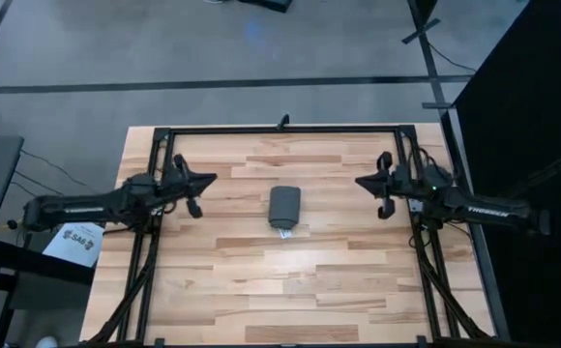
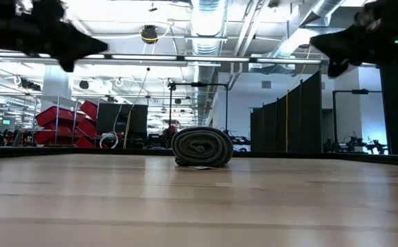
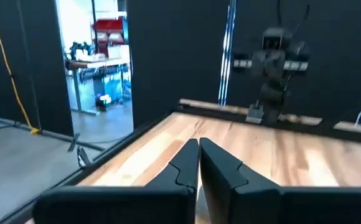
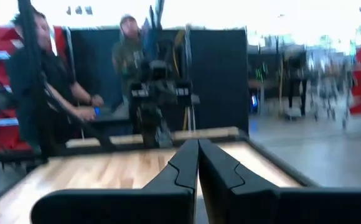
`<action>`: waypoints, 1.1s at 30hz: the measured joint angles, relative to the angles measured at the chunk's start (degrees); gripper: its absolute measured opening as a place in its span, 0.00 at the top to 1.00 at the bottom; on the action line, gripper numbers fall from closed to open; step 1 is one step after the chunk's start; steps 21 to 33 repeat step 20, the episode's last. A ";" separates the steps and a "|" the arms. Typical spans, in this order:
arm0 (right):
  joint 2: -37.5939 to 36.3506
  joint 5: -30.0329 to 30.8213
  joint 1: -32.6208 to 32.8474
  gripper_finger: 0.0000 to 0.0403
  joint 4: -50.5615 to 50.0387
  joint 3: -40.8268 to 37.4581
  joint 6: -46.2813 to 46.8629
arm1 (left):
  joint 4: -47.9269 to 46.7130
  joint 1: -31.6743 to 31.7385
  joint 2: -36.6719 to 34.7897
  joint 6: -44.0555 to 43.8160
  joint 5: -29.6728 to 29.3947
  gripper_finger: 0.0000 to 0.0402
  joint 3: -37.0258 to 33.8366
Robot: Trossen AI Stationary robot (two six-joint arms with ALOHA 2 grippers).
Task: Roll towel
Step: Return to Home Position
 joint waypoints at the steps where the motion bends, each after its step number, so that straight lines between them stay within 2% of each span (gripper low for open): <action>1: -1.23 -0.01 0.23 1.00 2.03 -1.16 0.12 | -3.41 -0.48 -4.44 -0.35 -0.28 1.00 0.00; 3: -3.83 -0.04 0.72 1.00 2.44 -2.69 -0.01 | -8.19 -1.36 -12.97 -0.38 -0.43 1.00 -0.66; 4: -4.98 -0.01 1.03 1.00 0.62 -2.67 -0.19 | -9.42 -1.86 -14.14 -0.37 -0.54 1.00 -1.12; 7: -6.98 -0.23 2.02 1.00 -5.77 -2.67 -0.48 | -13.04 -3.07 -12.40 -1.46 0.20 1.00 -2.29; 10: -7.71 -0.46 3.81 1.00 -8.63 -2.67 -0.86 | -10.47 -4.62 -11.59 -4.61 0.65 1.00 -6.51; 12: -6.94 -0.67 4.83 1.00 -9.37 -2.64 -1.94 | -6.60 -6.13 -12.93 -4.72 3.22 1.00 -8.16; 18: -3.08 0.58 4.84 1.00 -18.05 -2.65 -3.08 | -7.30 -9.77 -13.35 1.68 5.89 1.00 -8.13; 20: -2.34 0.67 4.49 1.00 -19.26 -2.65 -1.52 | -7.96 -9.80 -13.17 3.07 9.42 1.00 -8.13; 33: -2.34 0.67 4.49 1.00 -19.26 -2.65 -1.52 | -7.96 -9.80 -13.17 3.07 9.42 1.00 -8.13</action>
